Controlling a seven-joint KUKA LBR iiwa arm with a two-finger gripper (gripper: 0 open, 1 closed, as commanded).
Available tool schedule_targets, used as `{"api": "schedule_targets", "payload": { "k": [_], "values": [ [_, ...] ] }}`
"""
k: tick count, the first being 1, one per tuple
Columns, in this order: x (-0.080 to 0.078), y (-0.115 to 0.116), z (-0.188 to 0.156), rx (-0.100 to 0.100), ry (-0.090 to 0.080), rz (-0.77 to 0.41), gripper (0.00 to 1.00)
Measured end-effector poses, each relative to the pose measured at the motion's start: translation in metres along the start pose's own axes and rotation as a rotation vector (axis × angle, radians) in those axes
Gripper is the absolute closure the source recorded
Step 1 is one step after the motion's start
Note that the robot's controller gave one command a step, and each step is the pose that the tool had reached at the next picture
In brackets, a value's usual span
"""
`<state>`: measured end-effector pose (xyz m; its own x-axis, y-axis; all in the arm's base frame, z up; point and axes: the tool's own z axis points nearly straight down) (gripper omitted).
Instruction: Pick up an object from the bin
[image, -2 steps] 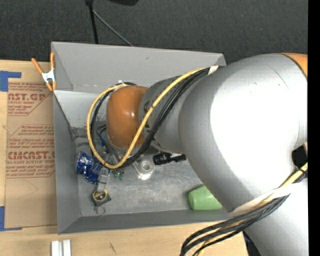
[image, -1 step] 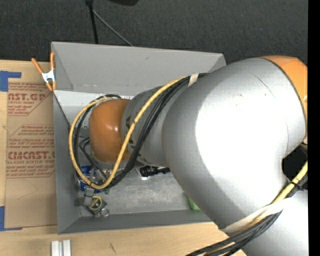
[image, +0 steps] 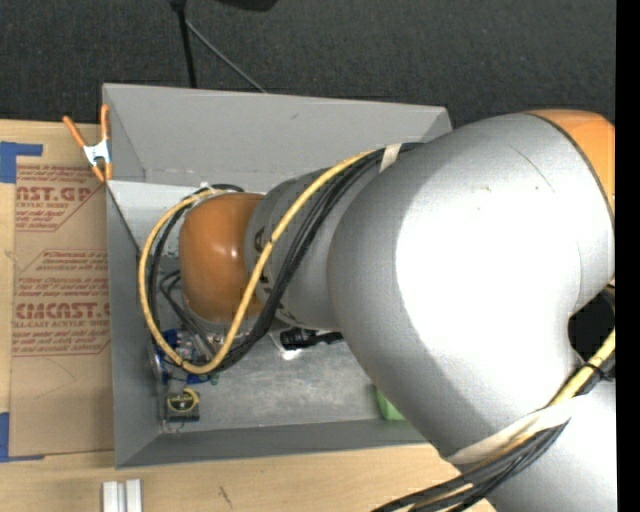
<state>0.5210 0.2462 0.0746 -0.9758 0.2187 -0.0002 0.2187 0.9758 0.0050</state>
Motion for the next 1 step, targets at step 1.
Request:
{"api": "schedule_targets", "payload": {
  "k": [1],
  "values": [
    [-0.0010,0.0024,-0.0797,-0.001,-0.006,-0.002,1.00]
  ]
}}
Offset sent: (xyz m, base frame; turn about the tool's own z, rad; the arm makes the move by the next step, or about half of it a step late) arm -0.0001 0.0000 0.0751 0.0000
